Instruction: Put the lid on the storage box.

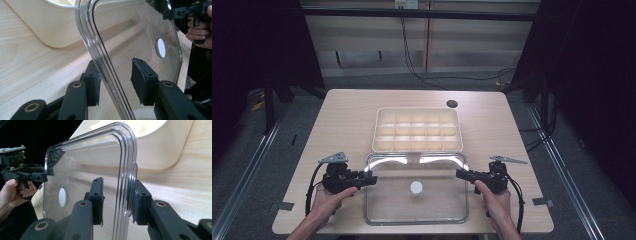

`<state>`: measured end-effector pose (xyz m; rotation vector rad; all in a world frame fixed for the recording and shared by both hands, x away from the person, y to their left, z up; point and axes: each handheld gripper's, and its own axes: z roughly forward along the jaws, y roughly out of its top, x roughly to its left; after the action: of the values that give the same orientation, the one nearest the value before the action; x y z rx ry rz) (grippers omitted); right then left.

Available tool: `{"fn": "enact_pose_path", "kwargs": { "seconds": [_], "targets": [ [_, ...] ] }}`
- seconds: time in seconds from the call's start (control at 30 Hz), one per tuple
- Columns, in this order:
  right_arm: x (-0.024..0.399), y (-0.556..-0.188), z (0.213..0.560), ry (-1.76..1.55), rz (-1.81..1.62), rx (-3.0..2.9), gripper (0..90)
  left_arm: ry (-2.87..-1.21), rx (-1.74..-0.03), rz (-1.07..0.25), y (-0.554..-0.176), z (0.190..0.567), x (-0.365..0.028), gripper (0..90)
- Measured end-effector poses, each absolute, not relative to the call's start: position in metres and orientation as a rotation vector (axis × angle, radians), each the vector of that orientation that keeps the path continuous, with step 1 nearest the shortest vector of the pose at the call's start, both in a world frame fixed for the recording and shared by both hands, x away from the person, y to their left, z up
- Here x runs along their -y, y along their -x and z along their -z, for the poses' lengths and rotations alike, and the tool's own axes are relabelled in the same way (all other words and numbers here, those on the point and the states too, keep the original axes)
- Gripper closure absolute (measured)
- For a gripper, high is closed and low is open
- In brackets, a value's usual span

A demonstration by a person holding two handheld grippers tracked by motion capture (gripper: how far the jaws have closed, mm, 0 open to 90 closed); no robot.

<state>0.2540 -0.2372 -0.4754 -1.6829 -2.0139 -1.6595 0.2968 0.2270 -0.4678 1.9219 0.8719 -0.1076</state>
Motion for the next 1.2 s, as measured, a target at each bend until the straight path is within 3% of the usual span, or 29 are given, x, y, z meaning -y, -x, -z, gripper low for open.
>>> {"fn": "enact_pose_path", "kwargs": {
  "seconds": [1.2],
  "targets": [
    [0.232,-0.252,0.444,1.636,1.804,2.056,69.0,-1.871,-0.821,0.006,-0.292,0.436,-0.234,68.8]
  ]
}}
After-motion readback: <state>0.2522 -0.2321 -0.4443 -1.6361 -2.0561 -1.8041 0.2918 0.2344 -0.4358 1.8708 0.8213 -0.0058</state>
